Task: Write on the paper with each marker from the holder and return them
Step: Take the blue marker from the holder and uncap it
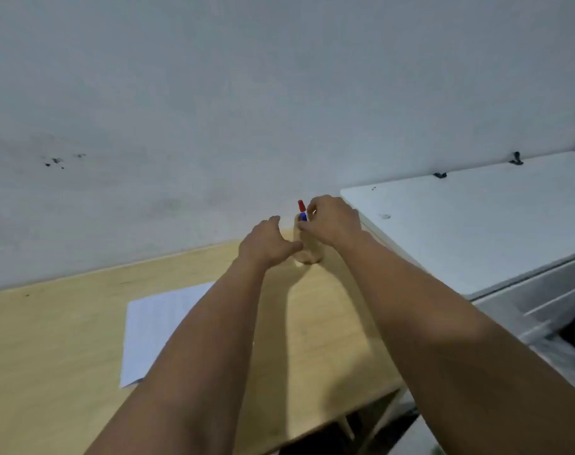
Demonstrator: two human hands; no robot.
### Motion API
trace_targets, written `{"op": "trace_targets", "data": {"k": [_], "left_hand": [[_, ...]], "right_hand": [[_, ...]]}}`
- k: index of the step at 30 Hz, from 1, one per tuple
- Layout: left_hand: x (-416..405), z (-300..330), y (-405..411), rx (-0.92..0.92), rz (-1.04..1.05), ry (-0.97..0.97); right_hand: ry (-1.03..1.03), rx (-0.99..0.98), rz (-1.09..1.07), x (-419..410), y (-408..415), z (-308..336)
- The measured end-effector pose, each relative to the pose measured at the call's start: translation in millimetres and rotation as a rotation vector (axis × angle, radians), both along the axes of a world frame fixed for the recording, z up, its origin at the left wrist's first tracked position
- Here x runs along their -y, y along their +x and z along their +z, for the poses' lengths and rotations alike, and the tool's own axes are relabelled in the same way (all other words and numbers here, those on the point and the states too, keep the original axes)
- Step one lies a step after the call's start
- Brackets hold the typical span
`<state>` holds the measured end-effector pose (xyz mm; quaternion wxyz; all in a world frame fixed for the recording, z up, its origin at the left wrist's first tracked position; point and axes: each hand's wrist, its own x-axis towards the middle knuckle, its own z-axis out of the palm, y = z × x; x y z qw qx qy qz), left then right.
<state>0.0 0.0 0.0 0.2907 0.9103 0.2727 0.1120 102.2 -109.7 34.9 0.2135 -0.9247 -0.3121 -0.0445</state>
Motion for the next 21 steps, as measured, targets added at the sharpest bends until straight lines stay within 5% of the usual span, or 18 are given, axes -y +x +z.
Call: {"op": "trace_targets", "data": {"k": [8, 17, 21], "left_hand": [[12, -41, 53, 0.219, -0.039, -0.390], [10, -56, 60, 0.232, 0.014, -0.298], [10, -45, 58, 0.177, 0.000, -0.292]], "right_hand": [[0.075, -0.095, 0.012, -6, 28, -21], [0.170, -0.063, 0.046, -7, 29, -32], [0.378, -0.003, 0.029, 0, 24, -10]]}}
